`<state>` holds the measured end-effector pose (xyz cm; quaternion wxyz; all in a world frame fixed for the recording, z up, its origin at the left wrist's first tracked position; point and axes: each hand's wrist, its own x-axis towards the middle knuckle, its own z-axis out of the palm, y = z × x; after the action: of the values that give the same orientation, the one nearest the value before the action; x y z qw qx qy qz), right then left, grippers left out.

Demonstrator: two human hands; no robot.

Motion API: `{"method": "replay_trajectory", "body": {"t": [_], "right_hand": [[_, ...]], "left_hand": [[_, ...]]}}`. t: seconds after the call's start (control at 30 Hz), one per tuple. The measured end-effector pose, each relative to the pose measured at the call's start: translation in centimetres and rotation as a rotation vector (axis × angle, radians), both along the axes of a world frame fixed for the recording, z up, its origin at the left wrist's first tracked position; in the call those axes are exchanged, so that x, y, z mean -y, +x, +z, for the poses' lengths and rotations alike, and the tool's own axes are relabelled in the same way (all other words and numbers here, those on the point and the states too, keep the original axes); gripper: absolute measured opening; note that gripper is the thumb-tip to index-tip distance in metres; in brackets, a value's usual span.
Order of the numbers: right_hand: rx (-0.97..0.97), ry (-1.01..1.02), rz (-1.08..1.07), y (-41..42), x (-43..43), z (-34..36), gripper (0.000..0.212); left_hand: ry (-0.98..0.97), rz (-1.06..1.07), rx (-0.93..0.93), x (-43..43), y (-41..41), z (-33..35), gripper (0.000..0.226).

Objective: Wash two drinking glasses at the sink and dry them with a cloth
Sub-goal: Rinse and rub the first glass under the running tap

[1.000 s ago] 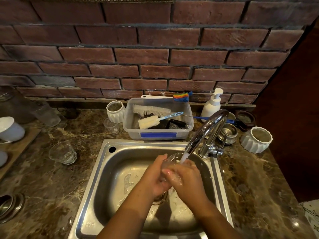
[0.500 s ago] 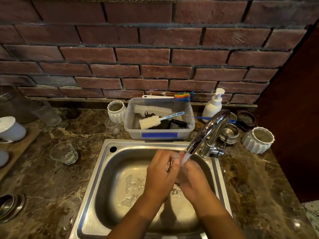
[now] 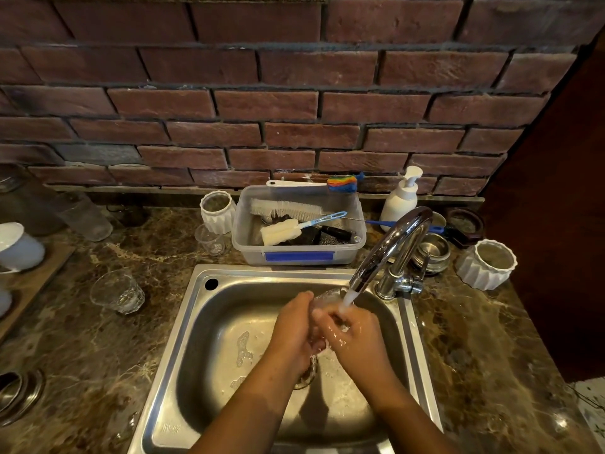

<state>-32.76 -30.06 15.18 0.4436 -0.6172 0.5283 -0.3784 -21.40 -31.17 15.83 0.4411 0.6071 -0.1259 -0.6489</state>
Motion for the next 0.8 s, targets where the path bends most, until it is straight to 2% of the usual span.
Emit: {"method": "replay_trajectory", "body": {"t": [0.13, 0.2, 0.23, 0.27, 0.3, 0.37, 0.47, 0.53, 0.63, 0.67, 0.7, 0.8], "right_hand": [[0.472, 0.516, -0.288, 1.2, 0.7, 0.6, 0.014], [0.708, 0.753, -0.347, 0.7, 1.1, 0.8, 0.023], [0.776, 0.797, -0.335, 0.3, 1.3, 0.9, 0.026], [0.797, 0.804, -0.324, 0.1, 1.4, 0.9, 0.026], [0.771, 0.779, -0.328, 0.1, 1.4, 1.0, 0.023], [0.552, 0.632, -0.336, 0.3, 1.3, 1.1, 0.021], [0.218, 0.258, -0.245, 0.7, 0.6, 1.2, 0.031], [0.005, 0.051, -0.130, 0.3, 0.0, 0.7, 0.029], [-0.477, -0.175, 0.117, -0.9, -0.2, -0.2, 0.041], [-0.510, -0.197, 0.147, -1.1, -0.2, -0.4, 0.038], [-0.457, -0.180, 0.142, -1.2, -0.2, -0.4, 0.030], [-0.058, -0.016, 0.009, 0.1, -0.8, 0.0, 0.016]], "left_hand": [[-0.499, -0.110, 0.630, -0.7, -0.5, -0.9, 0.024], [-0.782, -0.244, 0.961, -1.1, 0.3, -1.5, 0.026], [-0.888, -0.303, 1.062, -1.2, 0.5, -1.7, 0.030], [-0.939, -0.330, 1.083, -1.3, 0.7, -1.9, 0.033], [-0.921, -0.331, 1.028, -1.2, 0.6, -1.7, 0.034], [-0.761, -0.270, 0.811, -0.9, 0.3, -1.0, 0.026], [-0.300, -0.162, 0.395, 0.1, -0.9, 0.1, 0.022], [-0.027, -0.125, 0.159, 0.4, -0.6, 0.4, 0.015], [0.091, -0.065, -0.213, 0.2, 0.4, 0.3, 0.027], [0.095, -0.034, -0.266, 0.1, 0.6, 0.0, 0.031], [0.086, -0.008, -0.256, 0.1, 0.6, -0.2, 0.030], [-0.043, 0.024, 0.043, 0.1, -0.1, -0.5, 0.027]]}}
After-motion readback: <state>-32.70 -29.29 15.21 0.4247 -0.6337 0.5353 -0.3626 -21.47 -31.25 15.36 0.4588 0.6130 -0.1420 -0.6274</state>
